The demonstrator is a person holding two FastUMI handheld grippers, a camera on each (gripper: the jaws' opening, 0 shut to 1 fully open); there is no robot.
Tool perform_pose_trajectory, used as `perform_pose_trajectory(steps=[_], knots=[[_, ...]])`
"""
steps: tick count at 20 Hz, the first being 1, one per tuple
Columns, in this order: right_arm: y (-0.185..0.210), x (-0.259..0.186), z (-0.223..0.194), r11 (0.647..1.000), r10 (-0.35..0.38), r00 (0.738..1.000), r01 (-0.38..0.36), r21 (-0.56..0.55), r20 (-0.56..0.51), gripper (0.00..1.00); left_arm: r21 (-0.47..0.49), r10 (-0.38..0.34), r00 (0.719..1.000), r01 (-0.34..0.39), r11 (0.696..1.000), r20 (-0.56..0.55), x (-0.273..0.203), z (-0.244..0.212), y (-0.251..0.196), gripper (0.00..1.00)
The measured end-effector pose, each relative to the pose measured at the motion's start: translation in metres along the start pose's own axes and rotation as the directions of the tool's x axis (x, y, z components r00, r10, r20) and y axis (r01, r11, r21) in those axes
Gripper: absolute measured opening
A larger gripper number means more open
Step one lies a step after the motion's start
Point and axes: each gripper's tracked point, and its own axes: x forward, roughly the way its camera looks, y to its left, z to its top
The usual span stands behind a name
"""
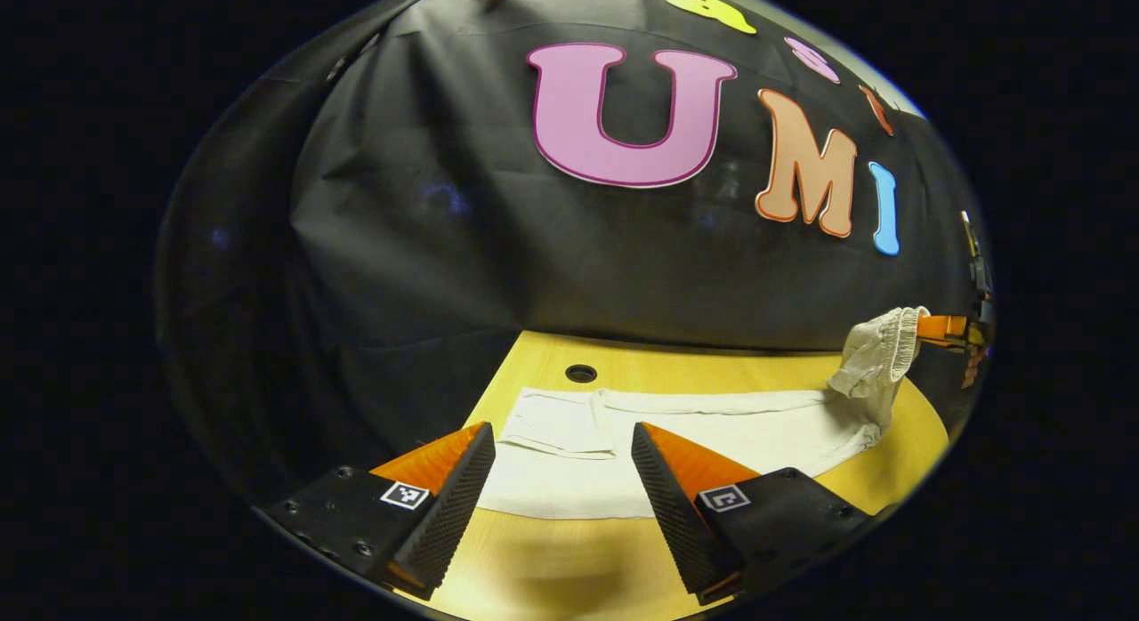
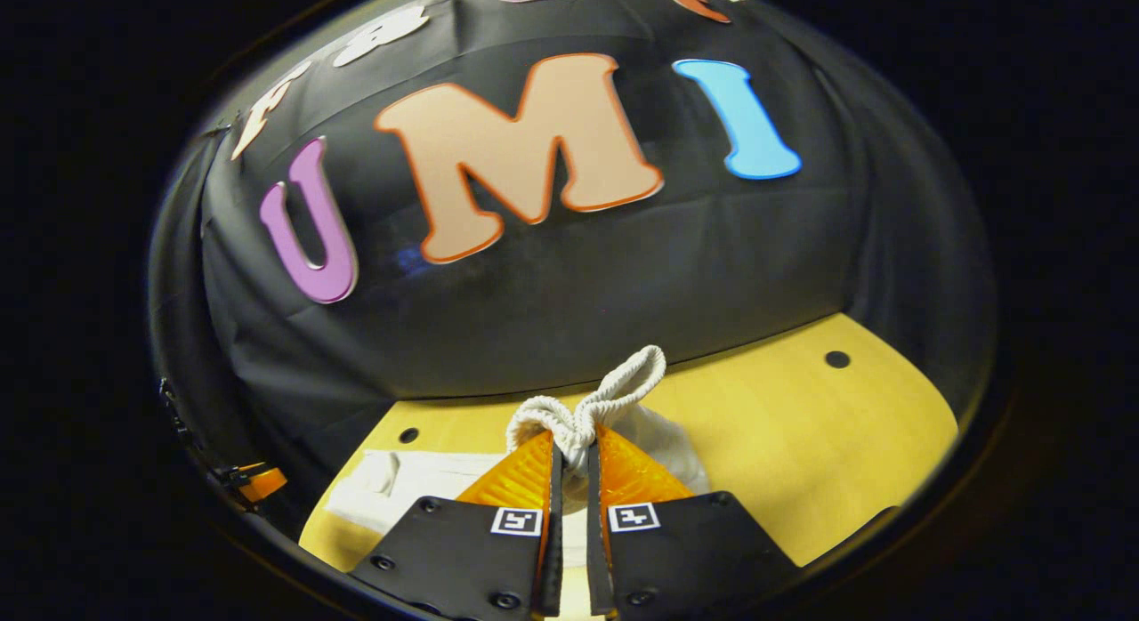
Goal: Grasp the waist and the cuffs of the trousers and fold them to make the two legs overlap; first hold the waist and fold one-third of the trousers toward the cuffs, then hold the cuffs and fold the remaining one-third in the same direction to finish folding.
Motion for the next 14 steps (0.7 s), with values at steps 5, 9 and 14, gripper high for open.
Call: perform_pose_trajectory(steps=[5, 9, 14], knots=[[0.063, 0.012, -0.046, 0.994, 0.083, 0.995, -0.087, -0.071, -0.063, 0.14, 0.002, -0.018, 0.997, 0.018, 1.0, -0.077, 0.025, -0.032, 0.027, 0.94], [0.084, 0.04, -0.086, 0.979, 0.075, 0.99, -0.095, -0.179, -0.118, 0.21, -0.024, -0.035, 0.989, 0.032, 0.999, -0.146, 0.045, -0.064, 0.037, 0.94], [0.105, 0.035, -0.108, 0.966, 0.147, 0.971, -0.182, -0.185, -0.189, 0.72, -0.037, -0.034, 0.973, 0.026, 0.999, -0.228, 0.072, -0.099, 0.048, 0.94]])
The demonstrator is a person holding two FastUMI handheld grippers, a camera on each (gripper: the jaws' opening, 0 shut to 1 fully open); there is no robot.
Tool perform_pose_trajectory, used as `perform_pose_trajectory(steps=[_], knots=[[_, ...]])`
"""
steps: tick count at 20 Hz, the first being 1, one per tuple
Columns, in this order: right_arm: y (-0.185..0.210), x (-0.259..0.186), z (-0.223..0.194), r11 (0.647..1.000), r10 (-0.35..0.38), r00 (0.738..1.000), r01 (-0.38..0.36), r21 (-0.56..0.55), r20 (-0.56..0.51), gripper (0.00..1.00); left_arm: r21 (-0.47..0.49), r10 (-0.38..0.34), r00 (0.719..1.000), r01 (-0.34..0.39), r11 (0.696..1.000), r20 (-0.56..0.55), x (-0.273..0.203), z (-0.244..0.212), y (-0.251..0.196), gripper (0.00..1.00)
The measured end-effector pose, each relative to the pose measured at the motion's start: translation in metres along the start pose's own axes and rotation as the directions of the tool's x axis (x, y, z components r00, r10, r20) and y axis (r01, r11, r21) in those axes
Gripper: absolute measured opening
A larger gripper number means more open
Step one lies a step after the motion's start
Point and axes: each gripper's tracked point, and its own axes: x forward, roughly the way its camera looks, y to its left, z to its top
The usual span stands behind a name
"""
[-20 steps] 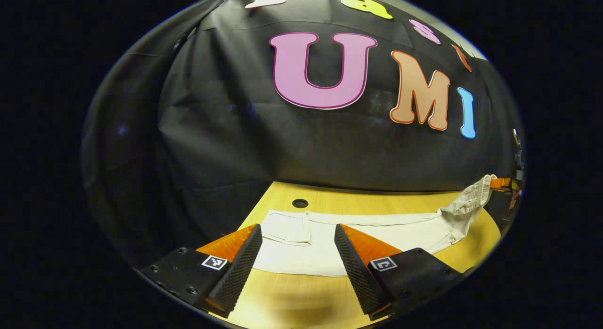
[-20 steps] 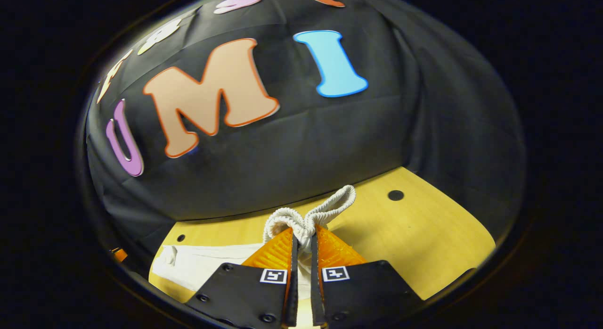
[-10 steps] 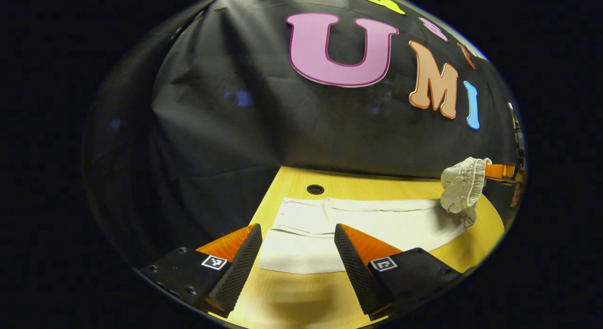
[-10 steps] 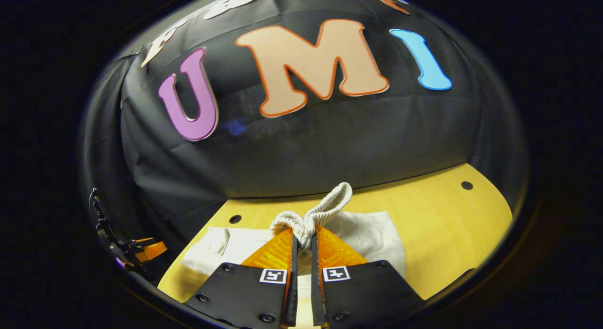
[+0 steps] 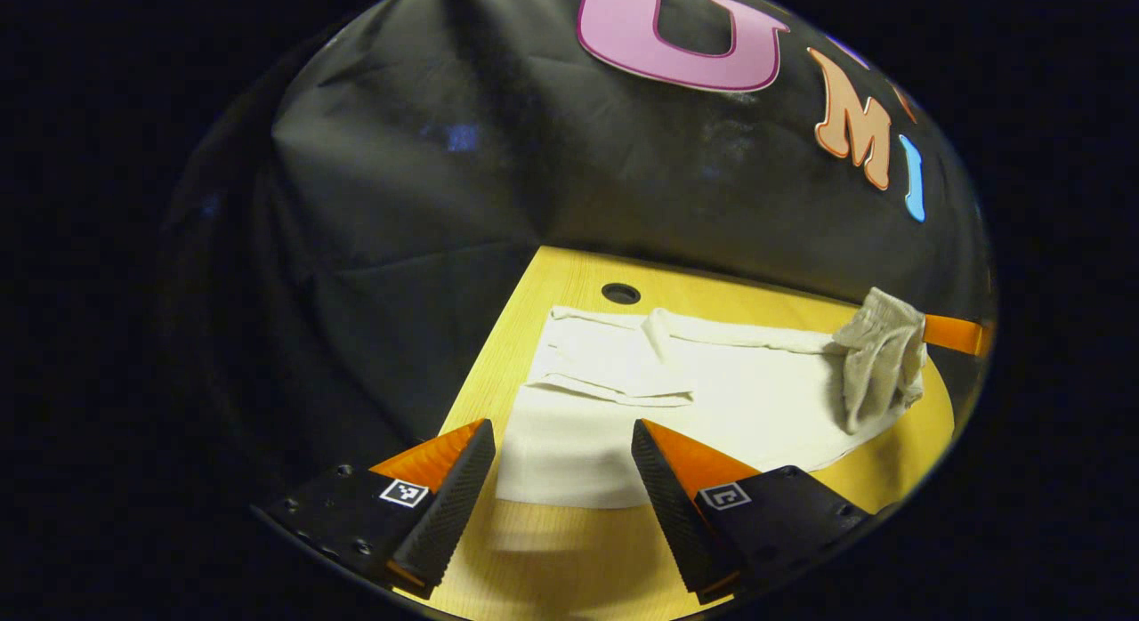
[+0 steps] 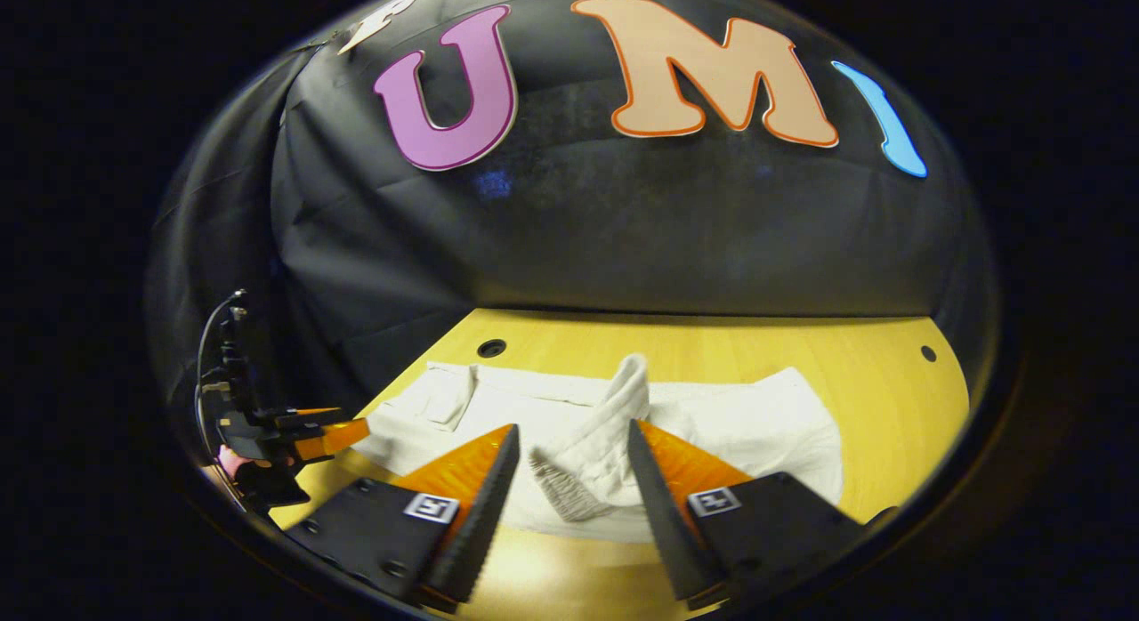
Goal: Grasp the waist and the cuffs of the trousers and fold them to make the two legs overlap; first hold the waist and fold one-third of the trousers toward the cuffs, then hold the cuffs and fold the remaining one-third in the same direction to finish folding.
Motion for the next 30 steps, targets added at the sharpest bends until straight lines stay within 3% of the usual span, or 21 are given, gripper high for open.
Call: perform_pose_trajectory(steps=[1, 2, 5, 11, 16, 20, 23, 25, 28, 29, 30], knots=[[0.002, -0.002, -0.001, 1.0, -0.004, 1.0, 0.004, -0.005, -0.001, 0.9, 0.002, -0.001, 1.0, 0.001, 1.0, -0.011, 0.004, -0.005, 0.001, 0.94], [0.005, 0.001, -0.003, 1.0, -0.008, 1.0, 0.008, -0.006, 0.003, 0.97, 0.003, 0.0, 1.0, 0.0, 1.0, -0.021, 0.008, -0.007, 0.002, 0.94], [0.006, -0.006, -0.006, 1.0, -0.025, 1.0, 0.025, -0.004, 0.006, 0.96, 0.009, 0.001, 0.999, -0.001, 1.0, -0.05, 0.014, -0.015, 0.001, 0.94], [-0.03, -0.027, -0.007, 0.994, -0.108, 0.994, 0.108, 0.004, 0.008, 0.97, 0.032, 0.032, 0.996, -0.029, 0.999, -0.087, 0.023, -0.021, 0.003, 0.94], [-0.051, -0.048, -0.023, 0.986, -0.163, 0.986, 0.164, 0.033, -0.018, 0.96, 0.111, 0.019, 0.991, -0.004, 0.994, -0.133, 0.027, -0.026, -0.003, 0.9], [-0.062, -0.065, -0.025, 0.982, -0.189, 0.982, 0.19, 0.014, -0.024, 0.92, 0.097, 0.001, 0.993, 0.011, 0.995, -0.121, 0.032, -0.022, -0.015, 0.54], [-0.073, -0.076, -0.021, 0.976, -0.216, 0.976, 0.216, 0.008, -0.012, 0.92, 0.056, -0.009, 0.995, 0.015, 0.998, -0.103, 0.033, -0.021, -0.024, 0.12], [-0.078, -0.081, -0.022, 0.974, -0.228, 0.974, 0.228, 0.002, -0.012, 0.97, 0.024, -0.006, 0.996, 0.008, 1.0, -0.089, 0.033, -0.018, -0.025, 0.03], [-0.086, -0.088, -0.021, 0.971, -0.238, 0.971, 0.238, 0.007, -0.014, 0.96, -0.038, -0.003, 0.997, 0.0, 0.999, -0.077, 0.028, -0.017, -0.027, 0.0], [-0.088, -0.09, -0.02, 0.97, -0.241, 0.97, 0.241, 0.011, -0.012, 0.92, -0.057, -0.007, 0.997, 0.003, 0.998, -0.072, 0.027, -0.015, -0.029, 0.0], [-0.091, -0.091, -0.019, 0.97, -0.243, 0.97, 0.243, 0.015, -0.011, 0.97, -0.075, -0.015, 0.998, 0.01, 0.997, -0.06, 0.025, -0.012, -0.033, 0.0]])
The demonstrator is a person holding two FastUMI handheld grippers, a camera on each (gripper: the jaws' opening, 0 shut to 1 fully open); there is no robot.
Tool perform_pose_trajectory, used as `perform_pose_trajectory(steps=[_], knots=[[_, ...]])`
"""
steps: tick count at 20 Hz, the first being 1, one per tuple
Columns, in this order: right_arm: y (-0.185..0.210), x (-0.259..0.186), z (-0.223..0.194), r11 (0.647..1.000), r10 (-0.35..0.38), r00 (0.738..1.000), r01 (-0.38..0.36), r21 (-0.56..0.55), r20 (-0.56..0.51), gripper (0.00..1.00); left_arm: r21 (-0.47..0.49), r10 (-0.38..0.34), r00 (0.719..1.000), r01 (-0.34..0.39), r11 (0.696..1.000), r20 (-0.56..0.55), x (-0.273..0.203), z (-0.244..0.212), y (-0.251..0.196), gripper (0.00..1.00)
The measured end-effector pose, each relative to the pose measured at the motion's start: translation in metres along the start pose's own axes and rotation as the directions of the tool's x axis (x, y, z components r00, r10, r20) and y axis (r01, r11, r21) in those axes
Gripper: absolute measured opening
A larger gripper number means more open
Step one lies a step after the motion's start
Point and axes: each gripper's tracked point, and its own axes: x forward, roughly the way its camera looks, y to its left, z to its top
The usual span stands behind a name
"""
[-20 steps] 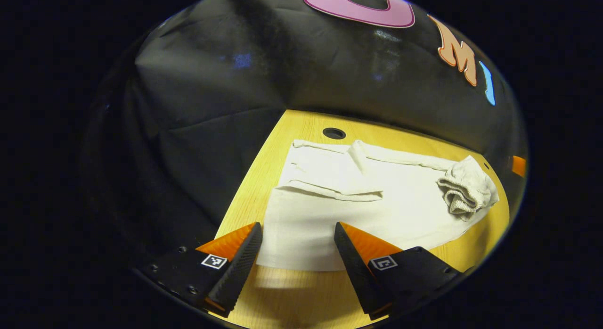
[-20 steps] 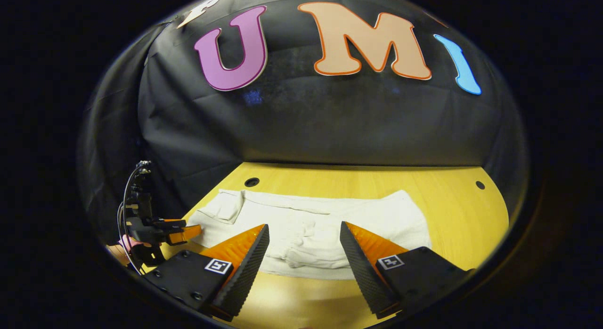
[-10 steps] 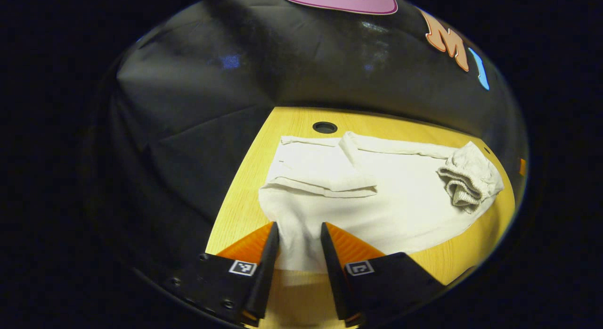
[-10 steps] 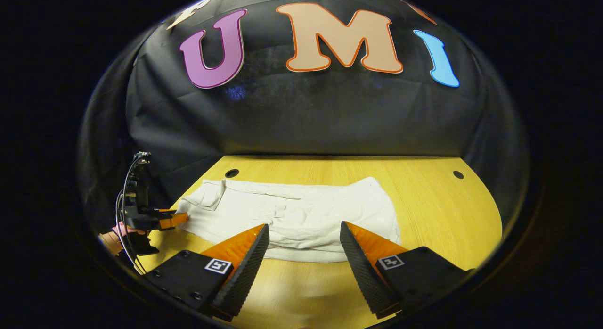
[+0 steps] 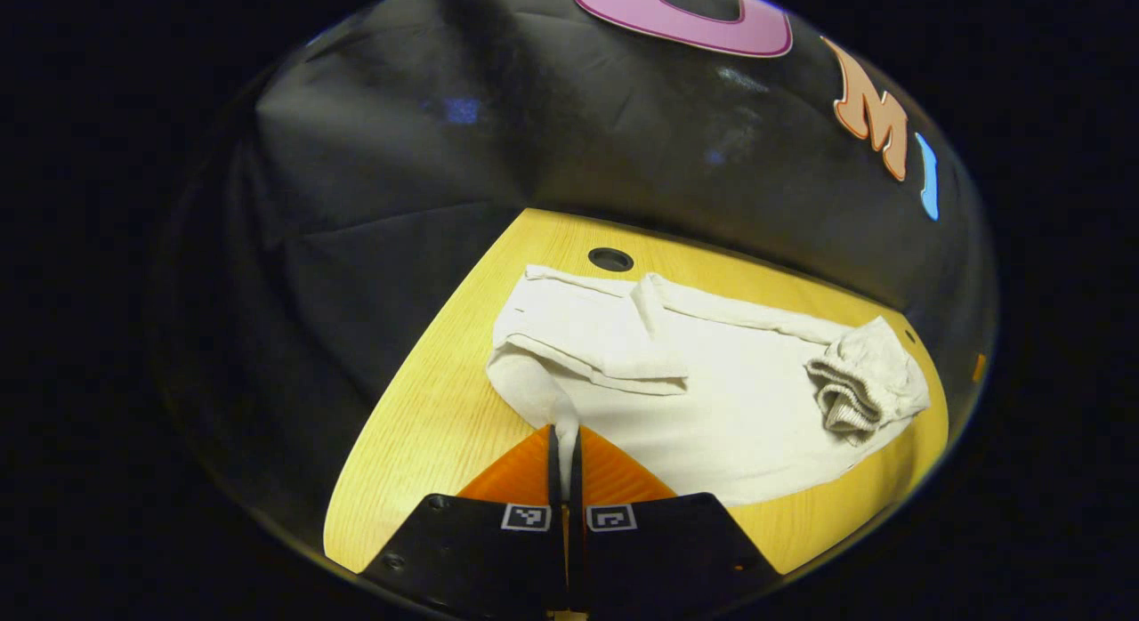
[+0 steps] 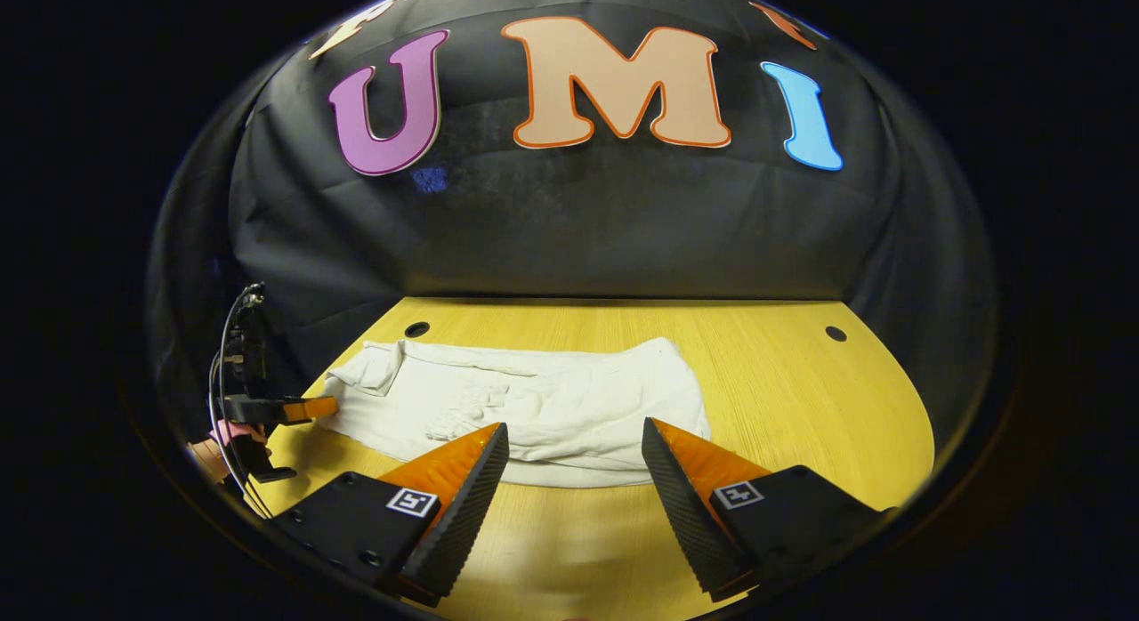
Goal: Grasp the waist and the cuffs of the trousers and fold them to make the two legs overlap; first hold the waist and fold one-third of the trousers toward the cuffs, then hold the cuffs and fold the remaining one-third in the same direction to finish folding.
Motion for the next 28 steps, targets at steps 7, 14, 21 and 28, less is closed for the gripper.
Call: perform_pose_trajectory(steps=[7, 14, 21, 28], knots=[[-0.025, -0.014, 0.005, 1.0, -0.012, 1.0, 0.013, -0.014, 0.011, 0.92, -0.017, -0.112, 0.987, 0.115, 0.993, 0.119, -0.029, 0.051, -0.077, 0.0], [-0.059, -0.038, 0.001, 0.999, 0.008, 1.0, -0.007, -0.038, 0.011, 0.97, 0.039, -0.249, 0.949, 0.246, 0.968, 0.195, -0.056, 0.104, -0.205, 0.0], [-0.108, -0.054, 0.005, 1.0, 0.015, 1.0, -0.015, -0.028, 0.022, 0.92, 0.169, -0.383, 0.895, 0.351, 0.921, 0.231, -0.084, 0.129, -0.334, 0.0], [-0.164, -0.064, -0.01, 1.0, -0.015, 1.0, 0.015, -0.004, -0.002, 0.97, 0.357, -0.422, 0.906, 0.382, 0.853, 0.041, -0.064, 0.05, -0.42, 0.02]])
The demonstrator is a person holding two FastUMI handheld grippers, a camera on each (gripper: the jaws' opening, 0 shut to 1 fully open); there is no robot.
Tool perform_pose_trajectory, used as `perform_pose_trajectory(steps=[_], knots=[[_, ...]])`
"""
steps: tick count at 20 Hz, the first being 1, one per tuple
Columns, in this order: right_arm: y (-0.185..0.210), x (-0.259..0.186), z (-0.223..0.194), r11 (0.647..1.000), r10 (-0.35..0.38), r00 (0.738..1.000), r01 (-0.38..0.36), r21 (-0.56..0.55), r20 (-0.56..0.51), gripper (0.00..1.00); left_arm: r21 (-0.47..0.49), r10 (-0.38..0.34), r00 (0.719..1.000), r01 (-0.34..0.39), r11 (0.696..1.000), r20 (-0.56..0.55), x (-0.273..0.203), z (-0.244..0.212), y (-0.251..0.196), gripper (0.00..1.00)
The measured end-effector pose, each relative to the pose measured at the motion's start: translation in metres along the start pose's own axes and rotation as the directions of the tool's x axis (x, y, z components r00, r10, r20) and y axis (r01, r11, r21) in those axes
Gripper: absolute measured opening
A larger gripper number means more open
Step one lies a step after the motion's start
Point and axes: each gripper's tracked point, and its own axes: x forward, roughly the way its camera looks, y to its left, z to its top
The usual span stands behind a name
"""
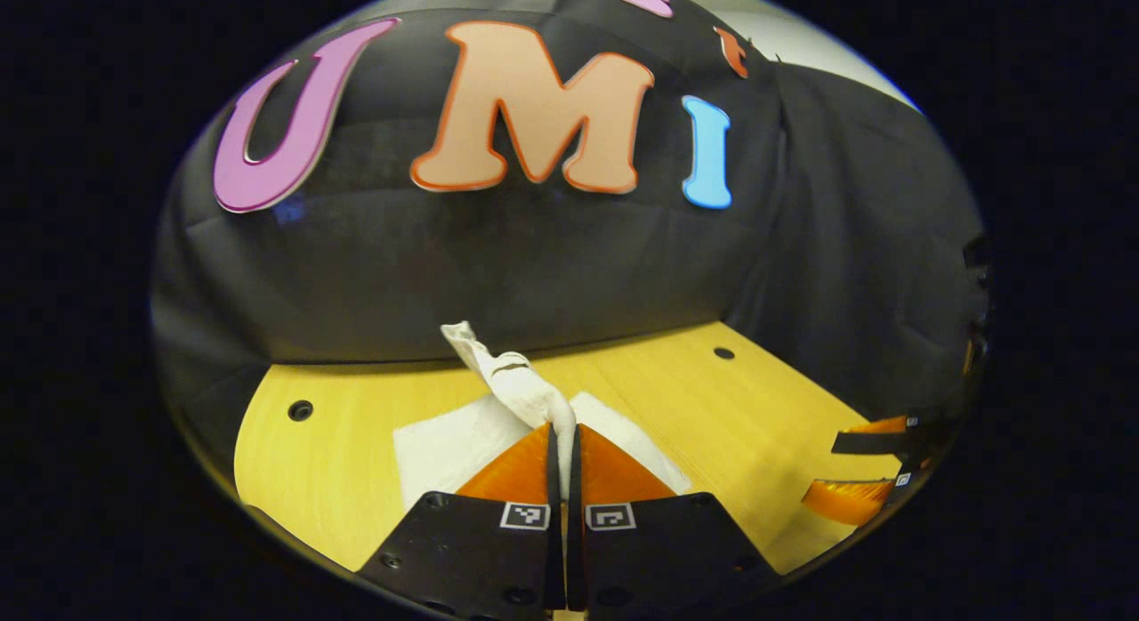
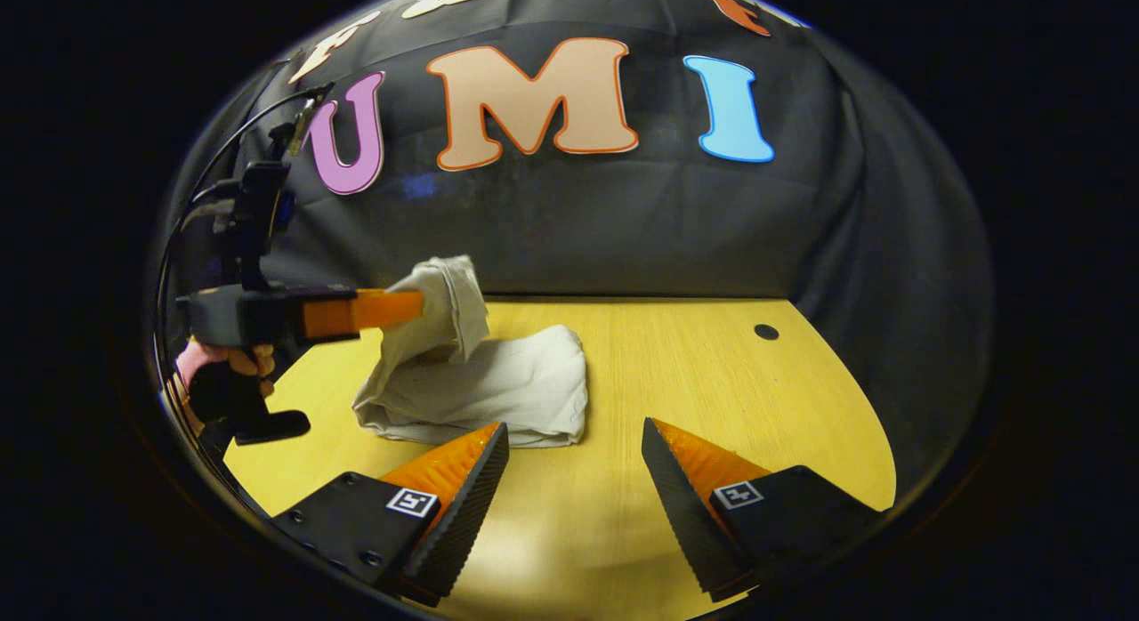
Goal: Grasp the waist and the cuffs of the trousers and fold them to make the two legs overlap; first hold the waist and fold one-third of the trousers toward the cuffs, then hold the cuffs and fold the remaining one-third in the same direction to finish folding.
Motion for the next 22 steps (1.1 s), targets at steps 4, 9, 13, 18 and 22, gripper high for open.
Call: perform_pose_trajectory(steps=[4, 9, 13, 18, 22], knots=[[-0.021, -0.007, -0.008, 1.0, -0.018, 1.0, 0.018, 0.012, -0.015, 0.97, -0.037, -0.032, 0.997, 0.03, 0.999, -0.071, 0.024, -0.047, -0.026, 0.01], [-0.033, -0.015, -0.014, 0.999, -0.029, 0.999, 0.03, 0.027, -0.024, 0.92, -0.12, -0.086, 0.989, 0.072, 0.99, -0.12, 0.036, -0.075, -0.052, 0.25], [-0.027, -0.02, -0.01, 1.0, -0.008, 1.0, 0.008, 0.028, -0.008, 0.96, -0.163, -0.114, 0.993, 0.107, 0.981, -0.033, 0.022, -0.051, -0.059, 0.97], [-0.003, -0.026, 0.009, 0.998, 0.051, 0.996, -0.053, 0.026, 0.072, 0.96, -0.114, -0.038, 0.999, 0.039, 0.993, 0.014, -0.021, -0.03, -0.026, 0.94], [0.014, -0.033, 0.024, 0.995, 0.085, 0.989, -0.09, 0.036, 0.122, 0.96, -0.094, 0.071, 0.995, -0.065, 0.993, 0.064, -0.072, -0.015, 0.014, 0.94]])
